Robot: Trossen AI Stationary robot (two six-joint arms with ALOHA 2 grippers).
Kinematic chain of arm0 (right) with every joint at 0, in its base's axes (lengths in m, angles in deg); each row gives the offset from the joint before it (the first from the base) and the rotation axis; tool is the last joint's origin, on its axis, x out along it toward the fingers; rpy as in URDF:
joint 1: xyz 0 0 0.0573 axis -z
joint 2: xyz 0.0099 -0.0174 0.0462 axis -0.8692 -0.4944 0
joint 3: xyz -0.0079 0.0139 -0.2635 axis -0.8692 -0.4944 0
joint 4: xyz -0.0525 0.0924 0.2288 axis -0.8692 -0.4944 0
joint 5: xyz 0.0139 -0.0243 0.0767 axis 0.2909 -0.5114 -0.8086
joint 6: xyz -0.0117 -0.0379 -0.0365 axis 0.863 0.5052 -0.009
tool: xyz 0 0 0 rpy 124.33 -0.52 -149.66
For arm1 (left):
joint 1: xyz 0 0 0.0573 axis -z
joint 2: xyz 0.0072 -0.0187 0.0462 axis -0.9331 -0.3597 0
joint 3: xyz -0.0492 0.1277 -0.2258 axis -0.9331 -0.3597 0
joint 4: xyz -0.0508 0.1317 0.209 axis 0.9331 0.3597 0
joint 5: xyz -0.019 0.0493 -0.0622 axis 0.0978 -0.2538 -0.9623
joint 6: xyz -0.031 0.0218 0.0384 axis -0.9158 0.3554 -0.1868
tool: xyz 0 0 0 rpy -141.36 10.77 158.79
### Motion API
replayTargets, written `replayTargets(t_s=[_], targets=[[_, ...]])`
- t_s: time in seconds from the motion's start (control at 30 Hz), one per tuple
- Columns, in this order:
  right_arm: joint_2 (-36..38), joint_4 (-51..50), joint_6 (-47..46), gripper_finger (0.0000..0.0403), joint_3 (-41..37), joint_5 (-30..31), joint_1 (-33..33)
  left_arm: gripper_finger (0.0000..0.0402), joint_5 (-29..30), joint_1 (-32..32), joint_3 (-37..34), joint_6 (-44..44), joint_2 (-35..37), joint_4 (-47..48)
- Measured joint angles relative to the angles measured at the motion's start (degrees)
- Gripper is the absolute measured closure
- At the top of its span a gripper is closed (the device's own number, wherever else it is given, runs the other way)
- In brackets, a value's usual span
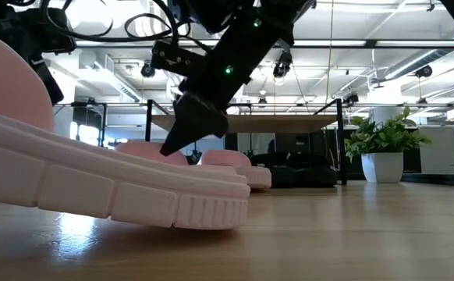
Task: Pick and place slides into the shelf
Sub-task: Put the pink slipper on the shelf
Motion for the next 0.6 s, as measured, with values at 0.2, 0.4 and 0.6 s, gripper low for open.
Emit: replayTargets(t_s=[0.2,0.4,0.6], targets=[[0.2,-6.1,-3.5,0.0389,3.7,-0.2,0.0,0.0366,0.0,0.0,0.0,0.0,0.0,0.6],[6.1,-9.2,-7.8,0.0393,9.3,7.0,0.0,0.0366,0.0,0.0,0.0,0.0,0.0,0.9],[11.5,-20.3,-7.8,0.0394,16.0,26.2,1.7,0.0366,0.0,0.0,0.0,0.0,0.1,0.8]])
